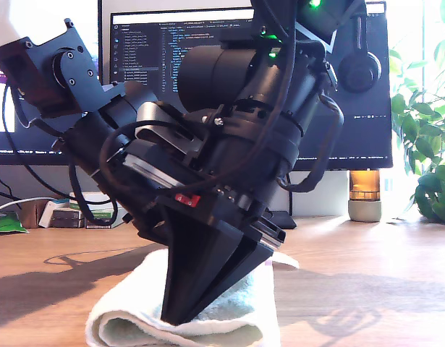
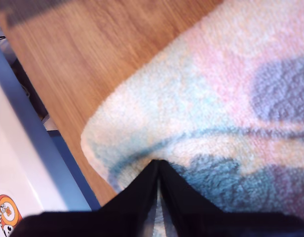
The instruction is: Fold the tea towel to a neat square and place it to the right
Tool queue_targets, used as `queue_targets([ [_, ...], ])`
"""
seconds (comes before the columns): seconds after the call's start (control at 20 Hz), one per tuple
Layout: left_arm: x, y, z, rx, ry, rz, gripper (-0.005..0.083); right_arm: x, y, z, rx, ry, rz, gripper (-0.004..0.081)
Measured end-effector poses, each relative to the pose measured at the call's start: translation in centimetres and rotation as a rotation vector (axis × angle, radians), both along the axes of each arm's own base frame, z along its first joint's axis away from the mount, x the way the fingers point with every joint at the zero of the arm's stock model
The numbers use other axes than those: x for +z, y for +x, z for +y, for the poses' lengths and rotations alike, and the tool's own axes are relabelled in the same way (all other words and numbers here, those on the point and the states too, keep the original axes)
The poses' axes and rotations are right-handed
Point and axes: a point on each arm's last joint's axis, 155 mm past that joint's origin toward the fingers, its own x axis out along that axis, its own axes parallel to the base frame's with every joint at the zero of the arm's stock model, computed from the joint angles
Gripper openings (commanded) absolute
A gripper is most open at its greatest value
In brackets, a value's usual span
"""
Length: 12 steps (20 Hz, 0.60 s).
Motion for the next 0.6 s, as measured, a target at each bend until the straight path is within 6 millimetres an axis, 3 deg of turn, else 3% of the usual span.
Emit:
queue_targets([
  [0.25, 1.2, -1.0, 0.8, -0.006, 0.006, 0.006, -0.0019, 1.6, 1.2, -0.6, -0.023, 0.026, -0.073, -0.0011],
  [0.4, 4.0, -0.3, 0.6, -0.003, -0.031, -0.063, -0.0019, 4.0, 2.3, -0.6, -0.048, 0.08, -0.123, -0.0011],
  [0.6, 5.4, 0.4, 1.3, 0.011, -0.033, -0.108, -0.0019, 4.3, 2.5, -0.7, -0.039, 0.086, -0.135, -0.0011],
])
